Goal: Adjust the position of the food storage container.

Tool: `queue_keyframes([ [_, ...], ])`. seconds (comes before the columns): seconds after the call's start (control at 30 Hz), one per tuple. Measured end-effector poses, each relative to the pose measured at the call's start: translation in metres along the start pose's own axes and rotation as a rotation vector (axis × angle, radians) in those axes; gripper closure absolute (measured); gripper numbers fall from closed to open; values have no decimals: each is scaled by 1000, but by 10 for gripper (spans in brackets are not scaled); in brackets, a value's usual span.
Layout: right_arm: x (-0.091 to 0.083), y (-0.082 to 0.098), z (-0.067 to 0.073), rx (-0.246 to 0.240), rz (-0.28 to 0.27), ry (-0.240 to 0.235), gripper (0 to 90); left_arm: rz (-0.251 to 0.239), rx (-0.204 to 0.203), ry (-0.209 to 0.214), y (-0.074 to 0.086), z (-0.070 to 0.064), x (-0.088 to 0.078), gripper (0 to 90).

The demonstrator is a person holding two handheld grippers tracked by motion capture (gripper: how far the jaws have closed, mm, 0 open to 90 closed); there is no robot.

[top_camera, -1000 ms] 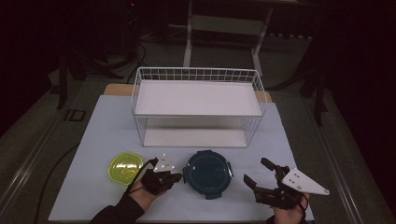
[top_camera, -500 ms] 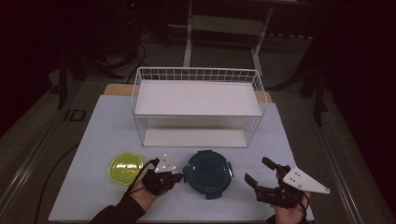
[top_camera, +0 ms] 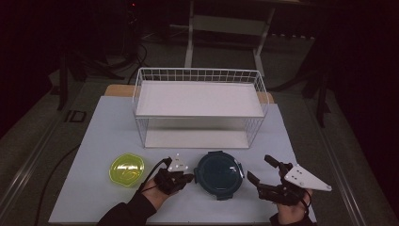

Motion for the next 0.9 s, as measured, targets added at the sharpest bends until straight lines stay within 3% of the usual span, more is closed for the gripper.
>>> queue_keyframes([
  [0.43, 3, 2, 2, -5, 13, -6, 161, 1, 25, 27, -11, -9, 11, 890],
  [0.63, 4, 4, 1, 3, 35, -6, 161, -28, 15, 32, -15, -8, 3, 883],
  [0.73, 3, 3, 1, -2, 35, -14, 156, -72, -15, 43, -22, -7, -10, 794],
  [0.9, 1, -2, 4, -31, 27, -23, 156, -169, -64, 75, -38, -10, -29, 526],
])
Point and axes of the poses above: each handheld gripper's, and its own axes: x roughly forward along the jaws, y roughly out of its underside, z roughly to its left, the point moved 8 cm from there along x, roughly forward along the jaws, and after that the axes turned 9 degrees about x, right-handed, at the moved point
